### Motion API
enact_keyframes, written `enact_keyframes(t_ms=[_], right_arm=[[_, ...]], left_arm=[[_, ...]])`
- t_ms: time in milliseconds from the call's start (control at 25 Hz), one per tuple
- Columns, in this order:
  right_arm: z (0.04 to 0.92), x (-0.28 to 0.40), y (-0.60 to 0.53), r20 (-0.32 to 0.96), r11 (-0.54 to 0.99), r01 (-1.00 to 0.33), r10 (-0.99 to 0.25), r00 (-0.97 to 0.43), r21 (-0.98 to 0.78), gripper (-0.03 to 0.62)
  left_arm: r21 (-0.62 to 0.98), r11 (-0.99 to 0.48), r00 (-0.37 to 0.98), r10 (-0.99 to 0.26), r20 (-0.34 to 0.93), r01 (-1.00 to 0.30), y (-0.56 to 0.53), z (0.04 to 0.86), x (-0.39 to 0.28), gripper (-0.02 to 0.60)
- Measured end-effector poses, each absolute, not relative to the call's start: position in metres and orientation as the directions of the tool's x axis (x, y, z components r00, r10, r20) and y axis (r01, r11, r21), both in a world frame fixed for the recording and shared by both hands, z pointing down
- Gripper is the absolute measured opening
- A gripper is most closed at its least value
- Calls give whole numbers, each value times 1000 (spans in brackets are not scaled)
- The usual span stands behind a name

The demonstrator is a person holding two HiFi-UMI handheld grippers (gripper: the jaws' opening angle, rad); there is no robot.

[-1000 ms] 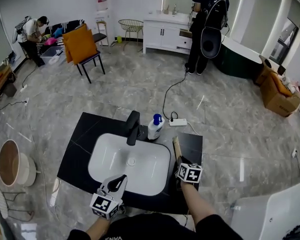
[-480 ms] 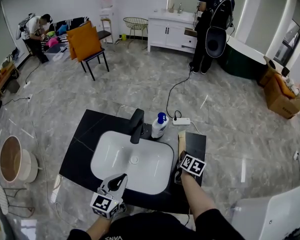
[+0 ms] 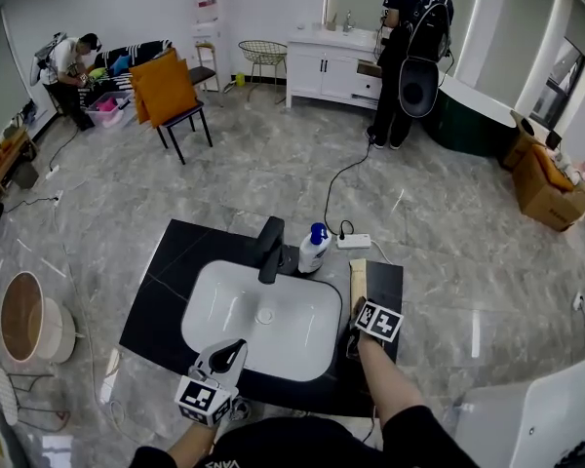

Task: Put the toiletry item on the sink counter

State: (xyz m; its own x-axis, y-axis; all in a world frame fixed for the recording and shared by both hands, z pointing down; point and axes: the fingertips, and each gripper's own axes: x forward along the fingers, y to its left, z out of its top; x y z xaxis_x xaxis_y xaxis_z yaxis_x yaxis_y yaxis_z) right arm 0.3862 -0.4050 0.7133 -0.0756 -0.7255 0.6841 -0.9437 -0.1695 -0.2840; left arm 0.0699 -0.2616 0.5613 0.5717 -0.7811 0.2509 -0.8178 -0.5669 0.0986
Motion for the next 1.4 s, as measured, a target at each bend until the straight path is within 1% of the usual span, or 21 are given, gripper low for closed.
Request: enact_keyframes(t_ms=[200,280,360,520,760,920,1080,1240,1400], right_arm=[[707,388,-400,689,-177,-949,-723,-54,-260,130],[702,388,-396,685,-175,-954,-728,-41,-243,133],[695,386,-392,670,-159,-962,-741,-31,-221,118],[673,379,-385,617,-98,-987,-787,1,-123,2],[637,370,-358,550,-100,-991,-834,34,-89,0],[611,361,-334,491,-129,-984,-870,52,-124,0],[585,342,-301,425,-126,-976,-904,40,-177,0],[561,320,-267,370,-100,-981,-928,33,-165,0],[547,302,-234,336,-119,-978,-940,55,-173,0]], left_arm=[[98,-585,589,-770,244,-805,-262,558,65,9],[98,-594,598,-766,235,-799,-262,554,63,9],[96,-604,608,-761,227,-791,-263,552,61,9],[90,-624,626,-749,218,-777,-263,548,54,9],[75,-658,657,-725,207,-749,-258,540,40,9],[55,-685,680,-705,202,-726,-253,537,28,9],[63,-712,709,-678,193,-699,-244,537,18,9],[78,-742,741,-645,187,-666,-235,538,14,9],[83,-773,773,-609,181,-629,-226,538,9,9]])
